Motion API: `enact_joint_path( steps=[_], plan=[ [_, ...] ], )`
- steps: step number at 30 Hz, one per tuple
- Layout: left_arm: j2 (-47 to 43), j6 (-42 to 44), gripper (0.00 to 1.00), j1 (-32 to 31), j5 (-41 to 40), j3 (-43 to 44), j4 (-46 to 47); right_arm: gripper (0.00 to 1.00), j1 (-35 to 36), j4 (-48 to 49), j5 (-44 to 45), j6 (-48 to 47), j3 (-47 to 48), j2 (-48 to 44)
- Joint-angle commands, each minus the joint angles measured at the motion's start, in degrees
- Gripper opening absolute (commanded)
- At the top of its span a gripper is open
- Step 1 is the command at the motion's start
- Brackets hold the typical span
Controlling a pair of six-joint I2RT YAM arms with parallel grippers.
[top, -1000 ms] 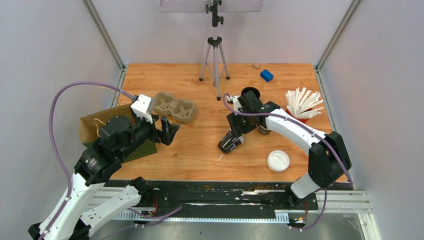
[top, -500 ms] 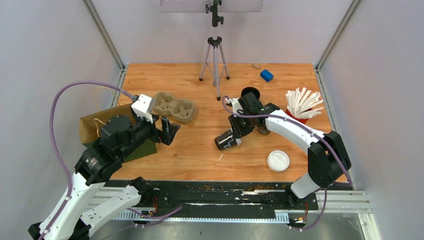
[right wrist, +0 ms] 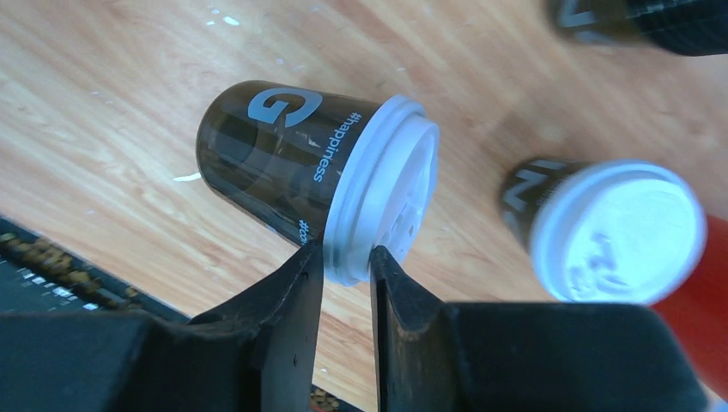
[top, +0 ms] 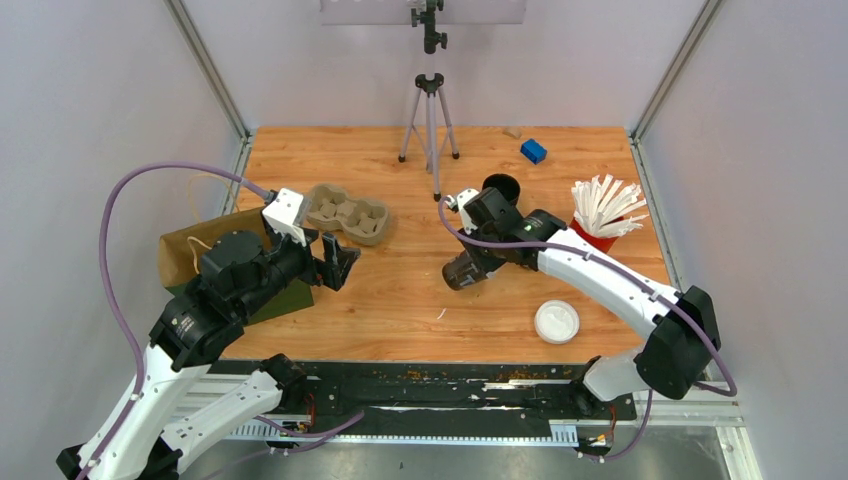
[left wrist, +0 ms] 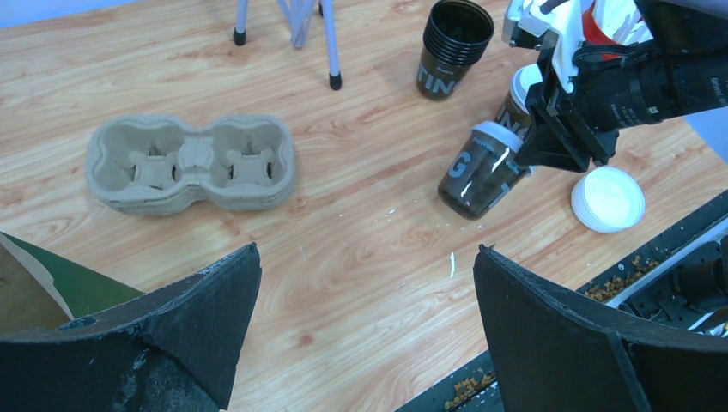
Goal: Pack the takeout coffee
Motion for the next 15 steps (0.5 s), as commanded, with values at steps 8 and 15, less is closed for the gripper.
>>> enact_joint_path(
  steps=[8,15],
  plan=[
    [-2.1,0.4,1.00,0.2,-4.2,-0.5,2.0,0.28,6.0,-7.1,35.7,-7.6,8.7,9.0],
    [-3.6,0.9,1.00,0.2,-7.7,0.7,2.4,0.28,6.3,-7.1,42.1,-9.4,11.4,17.8]
  ],
)
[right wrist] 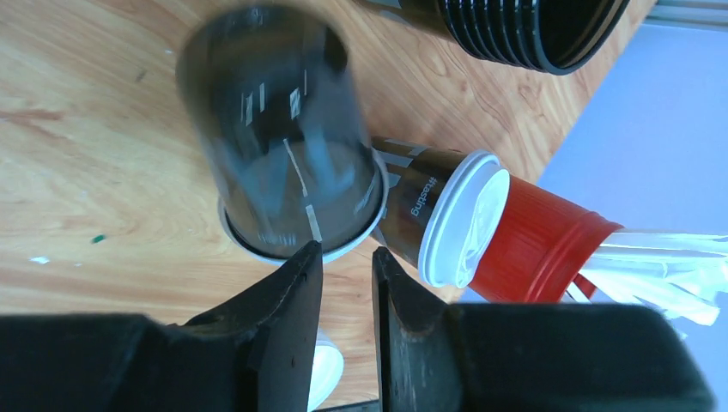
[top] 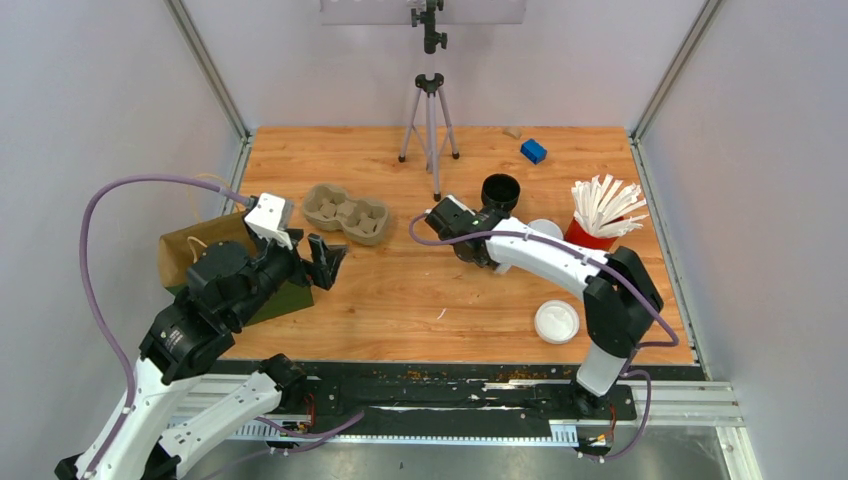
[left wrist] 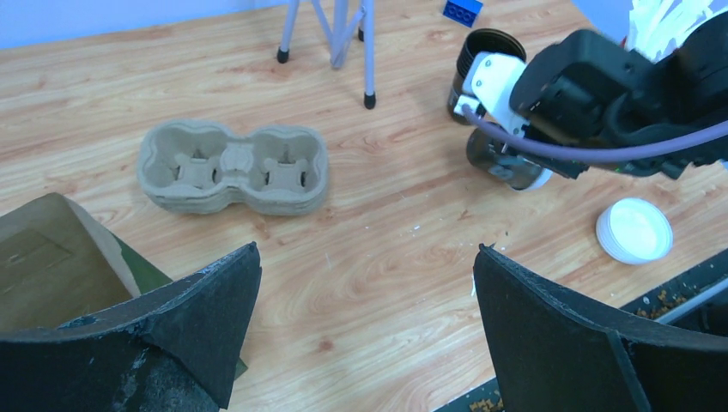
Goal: Pack the takeout coffee
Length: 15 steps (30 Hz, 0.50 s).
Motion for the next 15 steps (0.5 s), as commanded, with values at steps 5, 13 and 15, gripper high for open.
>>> enact_joint_path(
  steps=[5,13,15],
  plan=[
    [-0.6,1.4,1.00,0.2,-3.7,2.2,2.0,0.31,0.7,-1.0,2.5,0.3,4.5,3.9],
    [-0.8,2.1,1.00,0.2,-3.8,2.0,1.4,0.58,0.3,7.0,-12.8,-3.9,1.9,-2.5],
    [-0.9,2.1,1.00,0.2,-3.5,1.9,1.3,0.65,0.3,10.7,-15.3,-8.7,-1.0,-4.6]
  ],
)
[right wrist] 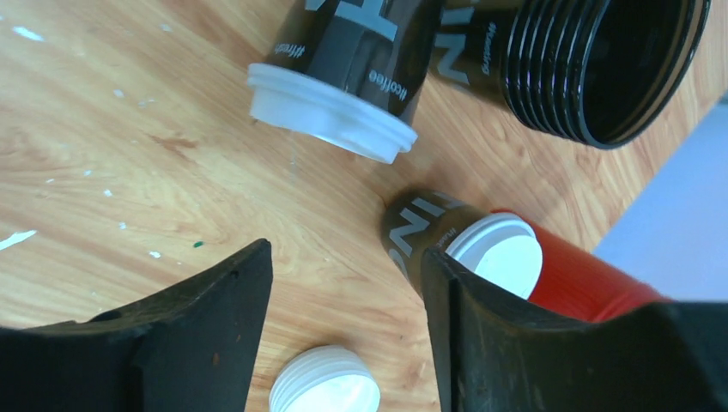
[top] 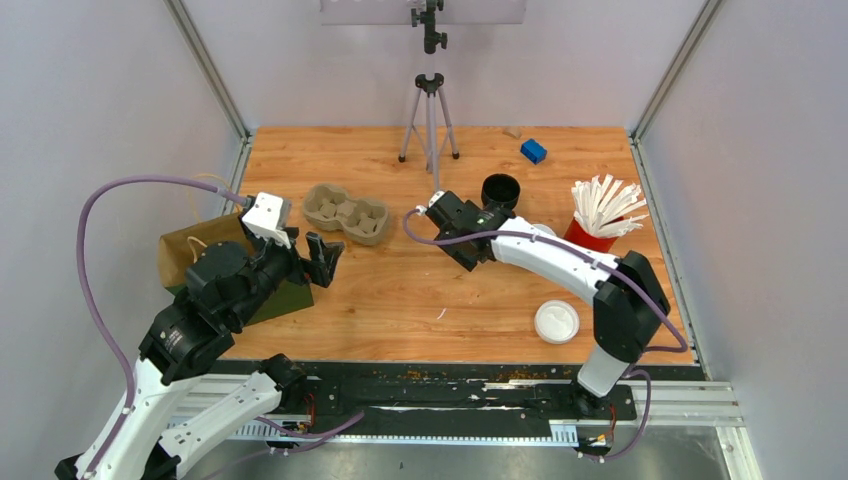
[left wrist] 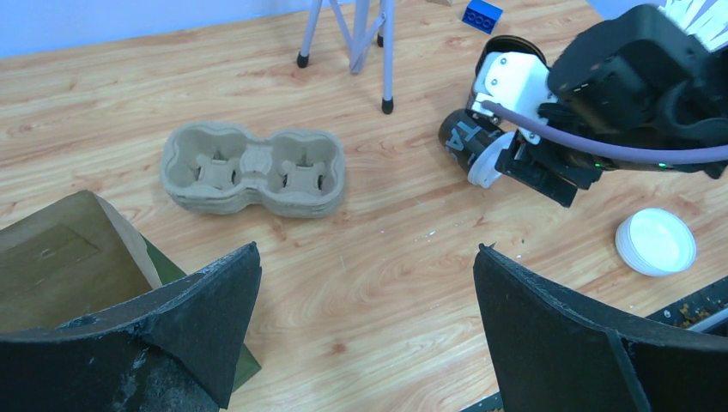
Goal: Pack the takeout coffee
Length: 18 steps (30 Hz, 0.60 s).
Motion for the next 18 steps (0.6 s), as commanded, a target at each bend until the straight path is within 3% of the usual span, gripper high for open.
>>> enact_joint_path(
  steps=[1,9,18],
  plan=[
    [-0.5,1.2,1.00,0.2,-0.3,1.7,1.1,0.67,0.1,10.2,-8.3,-10.0,-4.9,-7.0],
    [-0.7,1.1,1.00,0.2,0.9,0.9,0.9,0.66,-0.6,23.6,-17.2,-33.2,-13.1,-12.0],
    [-0.1,1.2,1.00,0.2,0.8,1.3,0.2,0.65,-2.1,28.6,-24.9,-40.7,-11.7,-7.2]
  ],
)
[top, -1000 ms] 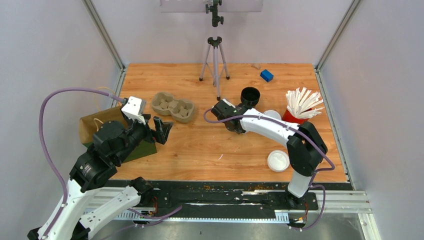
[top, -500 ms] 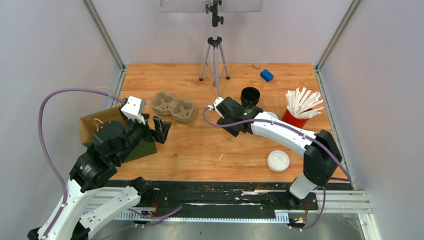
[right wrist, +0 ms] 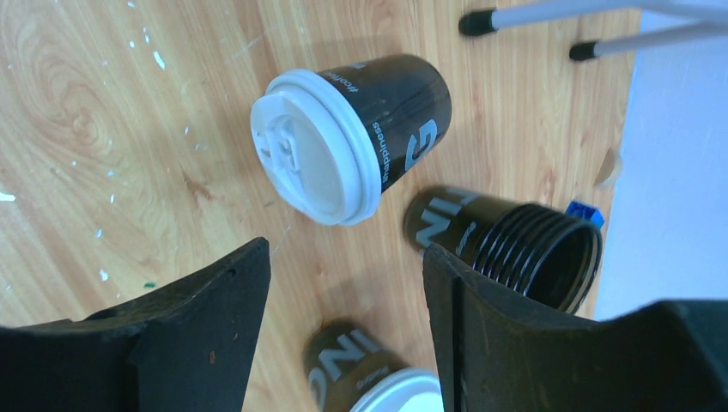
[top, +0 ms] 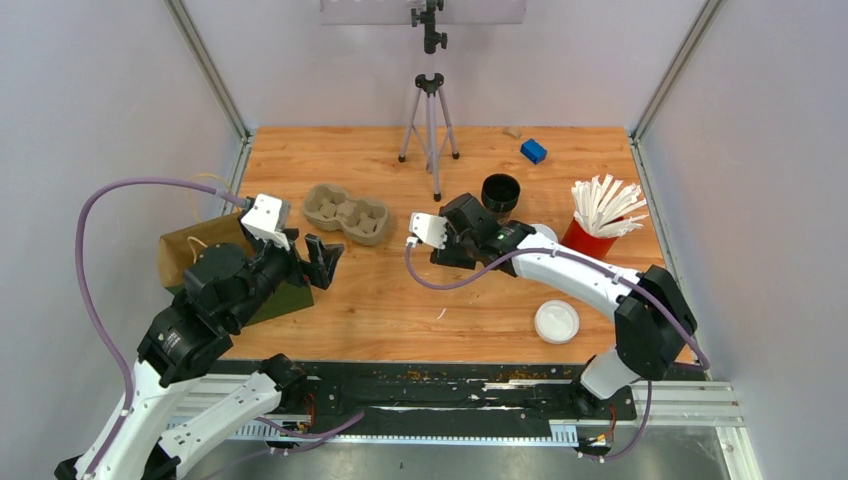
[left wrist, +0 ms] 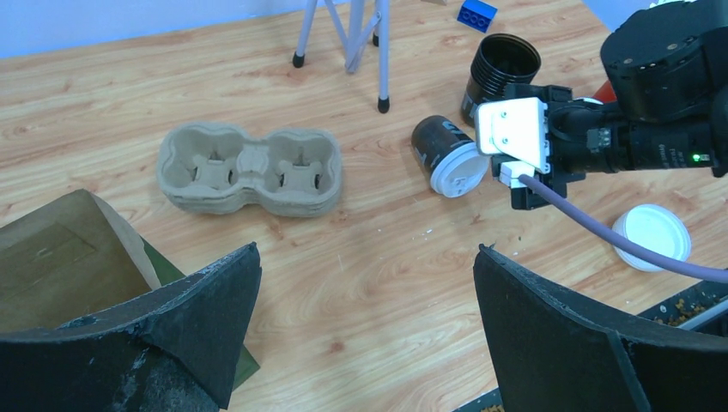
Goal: Pack the takeout coffee
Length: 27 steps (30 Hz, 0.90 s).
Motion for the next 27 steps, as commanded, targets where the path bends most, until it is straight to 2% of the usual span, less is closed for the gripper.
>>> enact_joint_path(
  steps=[1,7,14,20,27],
  plan=[
    [0.5,1.0,1.00,0.2,0.2,1.2,0.7,0.65,-0.8,6.2,-5.7,-6.0,2.2,3.8],
    [0.8,1.4,1.00,0.2,-0.1,1.6,0.3,0.64,-1.7,5.7,-7.2,-7.3,6.1,9.9],
    [0.9,2.3,1.00,0.2,-1.1,1.4,-0.5,0.43,-1.7,6.3,-7.3,-5.2,11.4,15.7],
    [0.9,2.5,1.00,0.2,-1.5,1.4,-0.5,0.25,-1.6,7.9,-7.2,-3.5,10.8,16.7],
    [0.8,2.4,1.00,0.2,-1.4,1.3,-0.5,0.19,-1.6,7.7,-7.1,-1.4,10.6,16.5]
  ],
)
